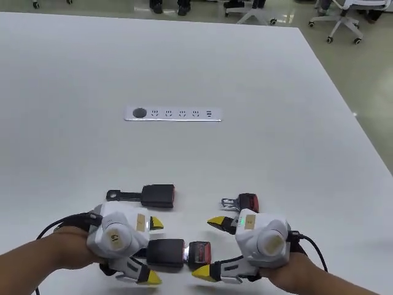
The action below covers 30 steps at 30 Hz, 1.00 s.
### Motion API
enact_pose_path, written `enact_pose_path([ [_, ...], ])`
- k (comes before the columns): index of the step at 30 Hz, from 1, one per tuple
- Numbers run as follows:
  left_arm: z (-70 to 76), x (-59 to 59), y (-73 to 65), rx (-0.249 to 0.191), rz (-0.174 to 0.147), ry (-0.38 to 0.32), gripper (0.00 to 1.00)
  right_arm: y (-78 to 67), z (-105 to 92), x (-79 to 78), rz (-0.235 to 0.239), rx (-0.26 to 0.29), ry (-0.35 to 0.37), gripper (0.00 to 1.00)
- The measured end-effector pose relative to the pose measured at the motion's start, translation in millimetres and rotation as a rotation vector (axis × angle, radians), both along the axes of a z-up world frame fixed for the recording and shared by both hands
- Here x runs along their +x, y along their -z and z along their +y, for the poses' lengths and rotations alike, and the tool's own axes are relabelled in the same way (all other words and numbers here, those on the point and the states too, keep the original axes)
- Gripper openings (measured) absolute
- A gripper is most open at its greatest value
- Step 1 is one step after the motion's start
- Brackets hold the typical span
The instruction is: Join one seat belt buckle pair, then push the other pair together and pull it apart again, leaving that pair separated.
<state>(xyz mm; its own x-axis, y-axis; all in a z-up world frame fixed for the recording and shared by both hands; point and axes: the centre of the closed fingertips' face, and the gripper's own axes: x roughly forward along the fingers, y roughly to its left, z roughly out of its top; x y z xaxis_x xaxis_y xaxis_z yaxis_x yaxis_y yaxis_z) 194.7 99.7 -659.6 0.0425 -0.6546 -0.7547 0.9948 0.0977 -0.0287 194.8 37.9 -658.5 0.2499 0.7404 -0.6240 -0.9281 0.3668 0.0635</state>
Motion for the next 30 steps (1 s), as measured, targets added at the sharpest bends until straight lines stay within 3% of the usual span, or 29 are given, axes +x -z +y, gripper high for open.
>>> enact_pose_path([
  [3,4.9,9.7,-10.1,-0.021,-0.049,-0.012,0.72,-0.7,-4.6,1.9,-0.005,-0.005,0.003,0.71],
  [6,9.8,16.9,-15.1,-0.033,-0.042,-0.045,0.76,-4.8,-10.7,5.4,-0.012,-0.014,0.000,0.71],
  [12,20.3,36.9,-27.1,-0.038,-0.077,-0.082,0.77,-12.3,-27.7,22.7,-0.026,-0.011,0.033,0.73],
  [16,28.0,53.2,-33.4,-0.039,-0.096,-0.103,0.77,-15.9,-44.2,28.7,-0.034,-0.042,0.018,0.73],
  [22,34.6,72.8,-34.5,-0.037,-0.112,-0.118,0.77,-18.4,-74.3,51.5,-0.036,-0.076,0.032,0.73],
  [30,34.5,98.2,-29.1,-0.019,-0.125,-0.084,0.76,-12.2,-94.6,76.3,-0.018,-0.089,0.064,0.73],
])
